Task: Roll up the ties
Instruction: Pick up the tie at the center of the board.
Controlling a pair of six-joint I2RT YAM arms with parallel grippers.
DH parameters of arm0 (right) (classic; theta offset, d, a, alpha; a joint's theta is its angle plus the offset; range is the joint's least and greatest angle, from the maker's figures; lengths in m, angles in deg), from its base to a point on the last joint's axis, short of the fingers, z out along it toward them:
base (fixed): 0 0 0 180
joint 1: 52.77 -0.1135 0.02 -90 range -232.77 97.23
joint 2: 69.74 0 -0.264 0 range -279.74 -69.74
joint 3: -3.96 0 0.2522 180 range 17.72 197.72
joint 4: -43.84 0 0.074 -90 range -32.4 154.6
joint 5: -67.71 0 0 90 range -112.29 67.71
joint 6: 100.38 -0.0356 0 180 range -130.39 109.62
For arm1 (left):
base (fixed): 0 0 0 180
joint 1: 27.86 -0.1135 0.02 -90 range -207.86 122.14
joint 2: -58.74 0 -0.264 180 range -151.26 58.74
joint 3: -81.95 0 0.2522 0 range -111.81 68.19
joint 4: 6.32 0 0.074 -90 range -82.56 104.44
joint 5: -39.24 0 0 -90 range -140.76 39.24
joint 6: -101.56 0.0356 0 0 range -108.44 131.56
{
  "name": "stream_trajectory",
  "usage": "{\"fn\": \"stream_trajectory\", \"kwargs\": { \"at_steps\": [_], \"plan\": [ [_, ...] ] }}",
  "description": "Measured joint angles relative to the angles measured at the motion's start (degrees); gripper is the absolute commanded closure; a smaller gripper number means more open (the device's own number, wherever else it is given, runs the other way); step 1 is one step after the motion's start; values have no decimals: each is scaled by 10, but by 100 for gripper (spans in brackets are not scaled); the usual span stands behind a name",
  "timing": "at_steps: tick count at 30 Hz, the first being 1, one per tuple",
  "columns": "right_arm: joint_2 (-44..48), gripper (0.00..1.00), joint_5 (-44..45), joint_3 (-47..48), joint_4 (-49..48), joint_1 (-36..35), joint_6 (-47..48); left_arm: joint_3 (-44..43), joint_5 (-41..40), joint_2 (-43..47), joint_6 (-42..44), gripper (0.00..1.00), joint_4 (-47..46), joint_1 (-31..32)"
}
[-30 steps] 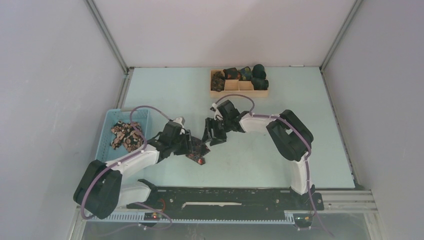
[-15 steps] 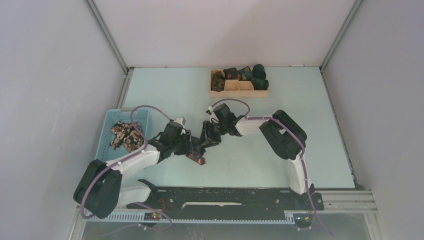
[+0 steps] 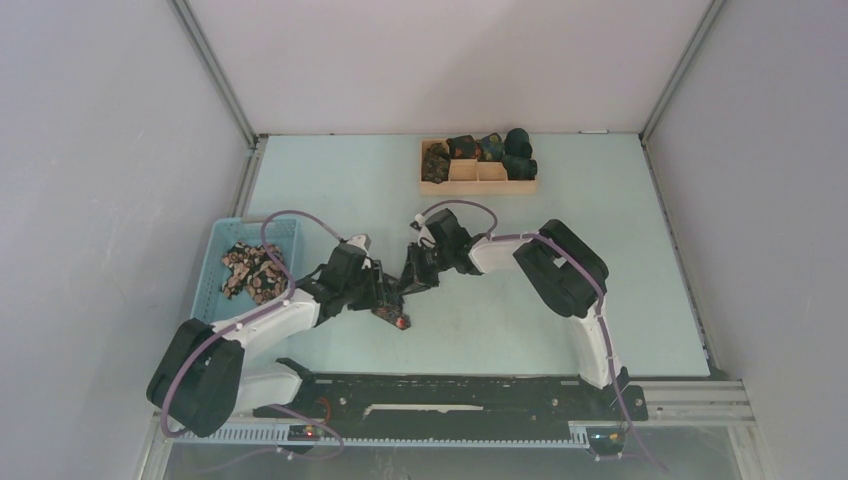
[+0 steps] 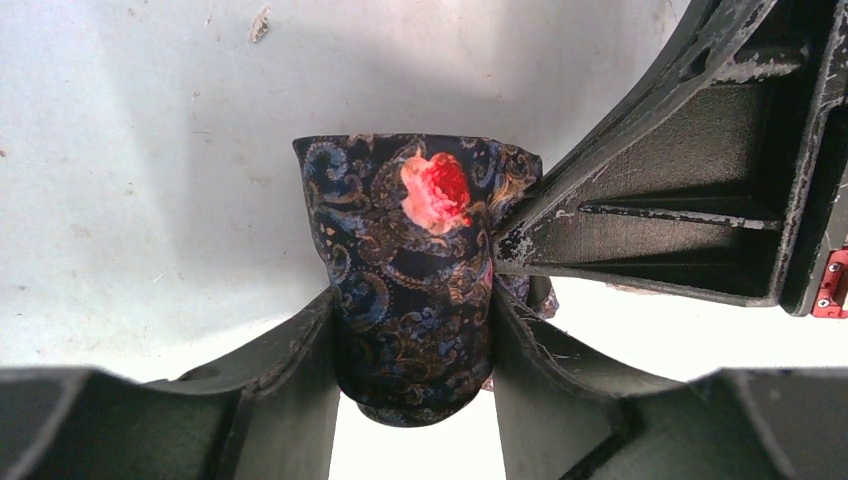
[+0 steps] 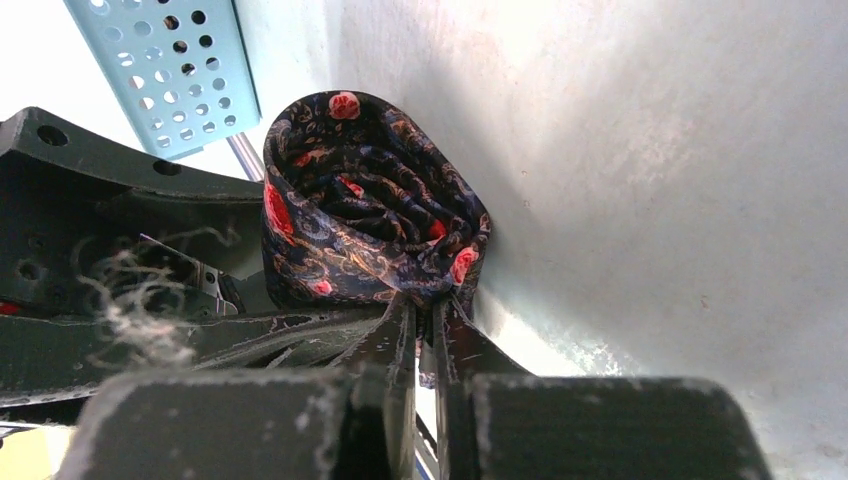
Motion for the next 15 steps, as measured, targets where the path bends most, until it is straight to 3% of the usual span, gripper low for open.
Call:
{"fn": "stream_trajectory", "kwargs": {
  "at_steps": [4,10,15],
  "plan": [
    [-5,100,-6,0,-11,0,-6,0,-2,0,0,35,0,0],
    [-6,100,-8,0,-19,0,-8,0,1,19,0,13,11,3],
    [-6,100,-8,0,-20,0,-8,0,0,53,0,5,31,6]
  ]
}}
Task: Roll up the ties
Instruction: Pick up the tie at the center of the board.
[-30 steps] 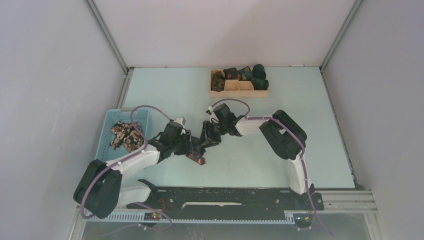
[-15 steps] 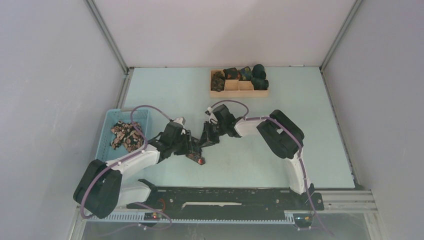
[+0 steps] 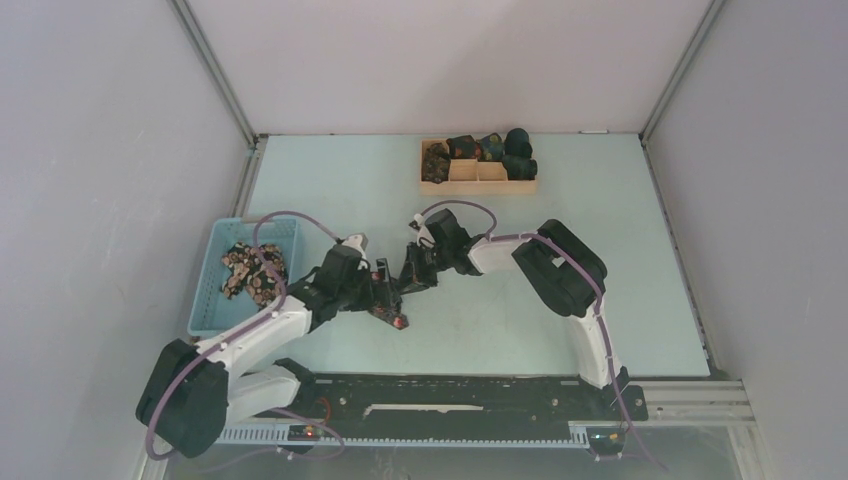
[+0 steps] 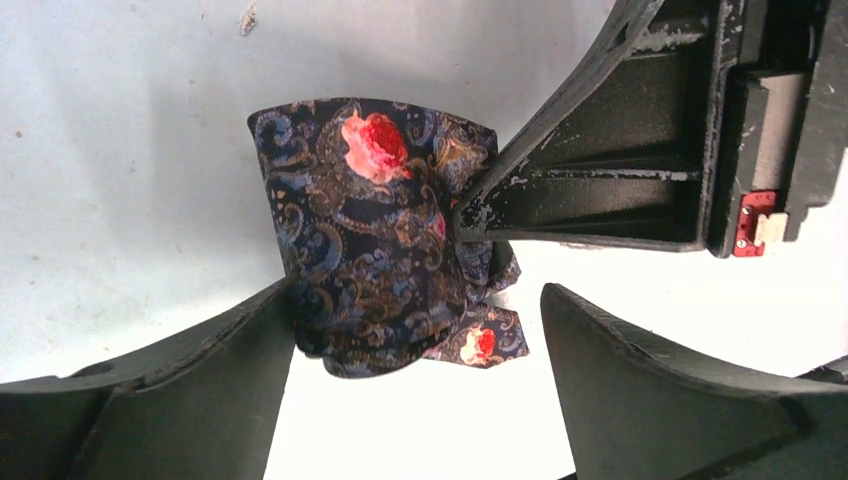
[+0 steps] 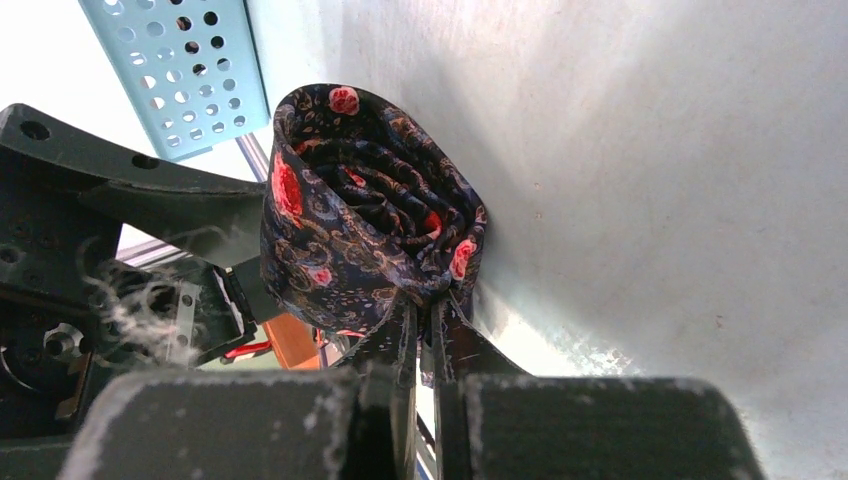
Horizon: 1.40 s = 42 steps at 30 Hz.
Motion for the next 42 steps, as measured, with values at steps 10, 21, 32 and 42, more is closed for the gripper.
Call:
{"fn": "stream_trajectory", "kwargs": {
  "at_steps": [10,21,32,42],
  "plan": [
    [4,100,0,0,2,8,8,-26,-34,86,-5,0,81,0],
    [45,100,7,0,5,54,19,-119,-91,196,-8,0,218,0],
    [56,100,10,0,33,111,33,-176,-127,229,21,0,311,0],
    [96,100,4,6,55,167,32,-177,-158,239,43,0,336,0]
  ]
}}
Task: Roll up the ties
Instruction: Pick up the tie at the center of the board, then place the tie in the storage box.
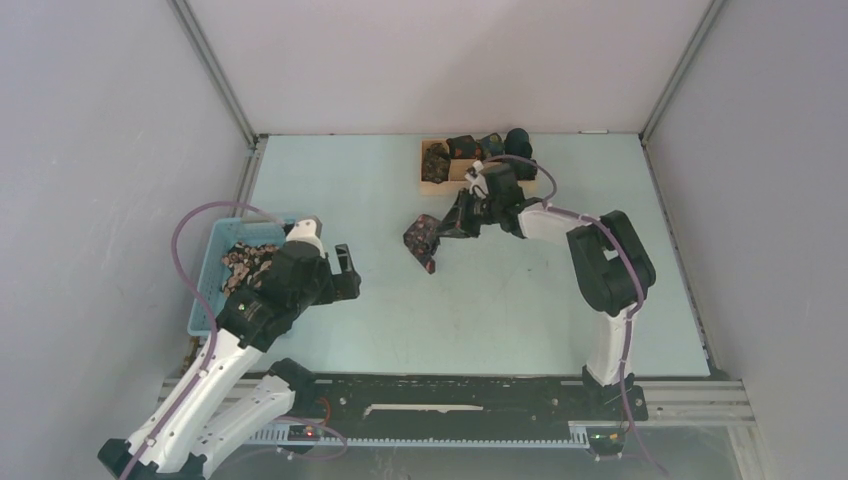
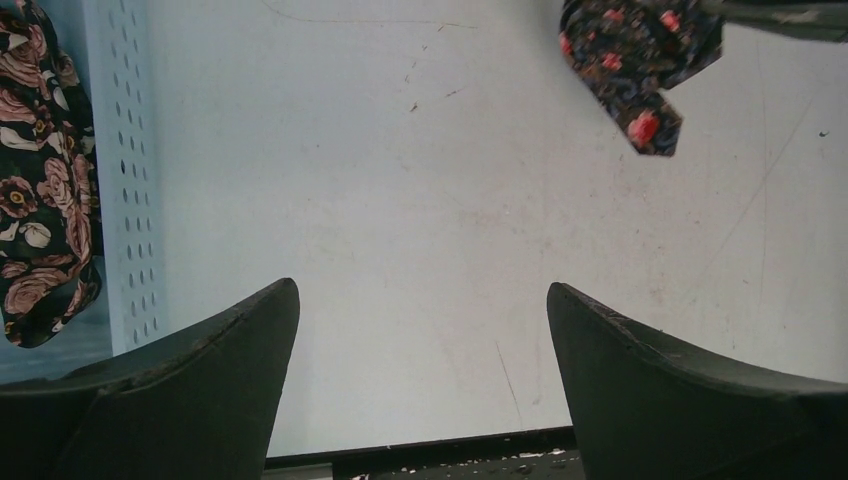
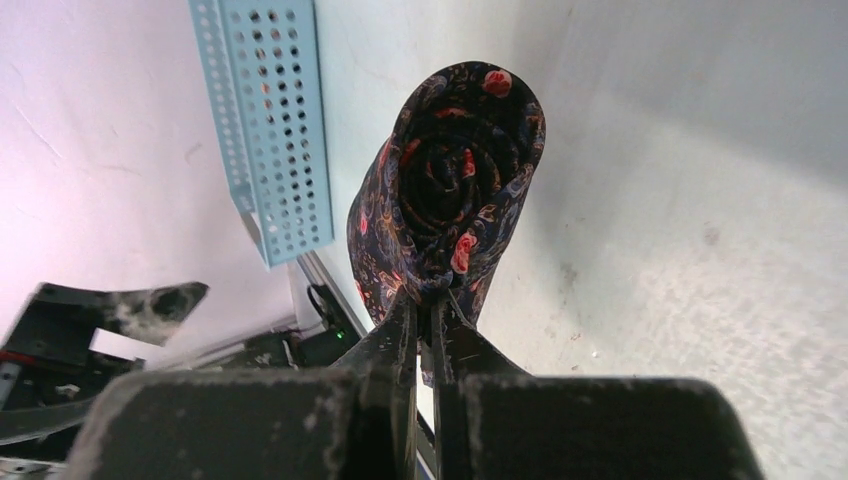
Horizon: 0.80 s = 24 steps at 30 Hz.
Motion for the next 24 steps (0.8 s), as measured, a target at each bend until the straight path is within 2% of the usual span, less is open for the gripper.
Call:
{"fn": "stream_trajectory", "kwargs": {
  "at_steps": [15,24],
  "plan": [
    [11,100,-7,126,74,132,-3,9,-12,32,9,0,-8,0],
    [-40,100,16,237,87,180,-9,10,-12,26,9,0,-17,0]
  ]
}}
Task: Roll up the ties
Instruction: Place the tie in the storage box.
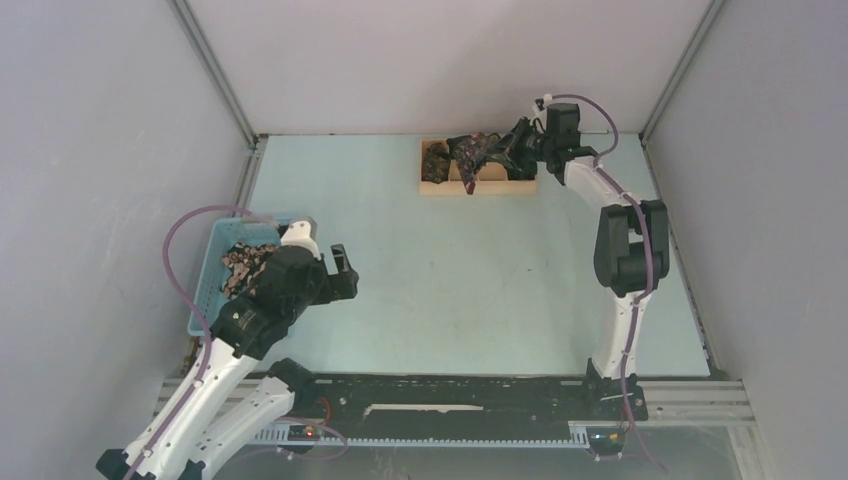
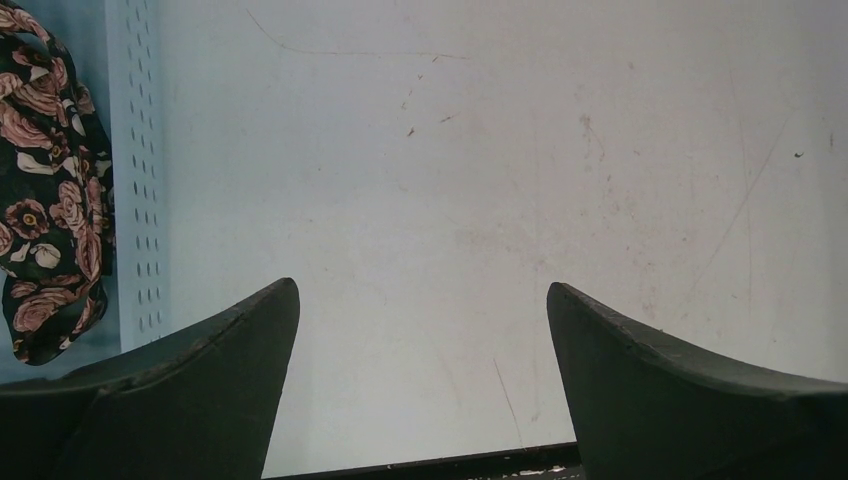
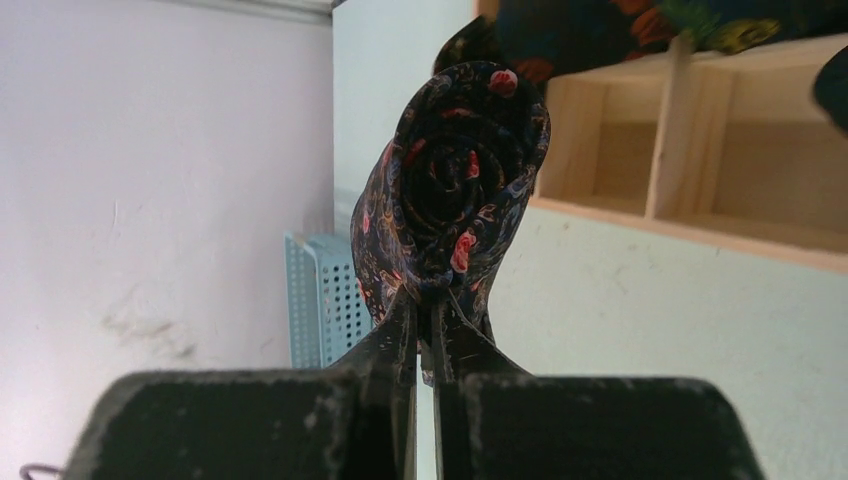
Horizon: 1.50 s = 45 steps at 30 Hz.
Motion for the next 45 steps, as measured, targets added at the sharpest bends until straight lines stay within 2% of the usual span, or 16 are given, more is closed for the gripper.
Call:
{"fn": "stream_trajectory", "kwargs": {
  "at_steps": [11,19,35,45],
  "plan": [
    [-146,100,62,62,-101,-8,-70,6,0,-15,5,0,-3,0],
    [-178,100,87,89,-150,-12,-88,6,0,-16,5,0,-3,0],
    [-182,100,113,91,-94,-13,-13,6,1,-19,5,0,-3,0],
    [-162,100,198,88,1,-35,83,6,1,-19,6,0,-3,0]
  ]
}}
